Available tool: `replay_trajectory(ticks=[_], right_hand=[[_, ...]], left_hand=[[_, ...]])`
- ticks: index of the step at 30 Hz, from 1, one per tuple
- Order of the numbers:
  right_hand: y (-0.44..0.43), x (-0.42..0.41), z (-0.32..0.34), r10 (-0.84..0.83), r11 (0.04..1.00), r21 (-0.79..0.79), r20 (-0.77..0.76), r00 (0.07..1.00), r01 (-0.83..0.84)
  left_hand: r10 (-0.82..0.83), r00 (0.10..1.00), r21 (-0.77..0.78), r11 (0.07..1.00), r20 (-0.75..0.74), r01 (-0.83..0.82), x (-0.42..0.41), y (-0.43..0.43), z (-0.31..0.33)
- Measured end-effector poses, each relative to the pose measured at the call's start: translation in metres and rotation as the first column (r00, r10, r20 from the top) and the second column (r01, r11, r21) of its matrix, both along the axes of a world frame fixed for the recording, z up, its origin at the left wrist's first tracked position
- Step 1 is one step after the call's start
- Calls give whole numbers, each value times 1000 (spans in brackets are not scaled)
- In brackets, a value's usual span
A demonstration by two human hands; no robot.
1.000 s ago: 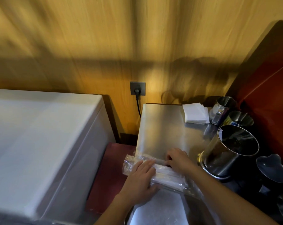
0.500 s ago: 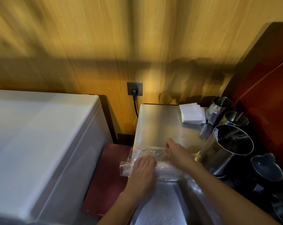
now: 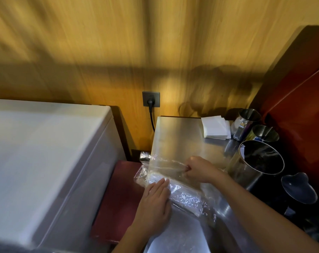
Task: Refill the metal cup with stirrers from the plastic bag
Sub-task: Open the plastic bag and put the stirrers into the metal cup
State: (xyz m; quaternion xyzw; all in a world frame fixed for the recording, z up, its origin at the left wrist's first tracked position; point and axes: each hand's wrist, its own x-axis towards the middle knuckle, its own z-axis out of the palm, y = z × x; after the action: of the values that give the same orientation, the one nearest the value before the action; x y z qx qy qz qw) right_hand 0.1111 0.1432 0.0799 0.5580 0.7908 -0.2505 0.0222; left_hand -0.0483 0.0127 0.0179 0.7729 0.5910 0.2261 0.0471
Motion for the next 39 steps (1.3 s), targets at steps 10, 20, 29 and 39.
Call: replay_trajectory(ticks=[10,20,29,39], right_hand=[[-4,0,6,27,999,-21,-66,997,-29],[6,4,27,-5,1000,27,-111,994,8],[10,5,36,7,999,34,-158,987,-2],[12,4,49,29,994,113,-162,986,-11]], left_hand=[[-74,966,-61,996,-248,60,20,11,20],[-51,988,-9,999,-145,50,3,2,6],[-181,979,-82,981,-89,174,-11,-6,8],[-215,959,-263,951,-183,163,-10,32,23]])
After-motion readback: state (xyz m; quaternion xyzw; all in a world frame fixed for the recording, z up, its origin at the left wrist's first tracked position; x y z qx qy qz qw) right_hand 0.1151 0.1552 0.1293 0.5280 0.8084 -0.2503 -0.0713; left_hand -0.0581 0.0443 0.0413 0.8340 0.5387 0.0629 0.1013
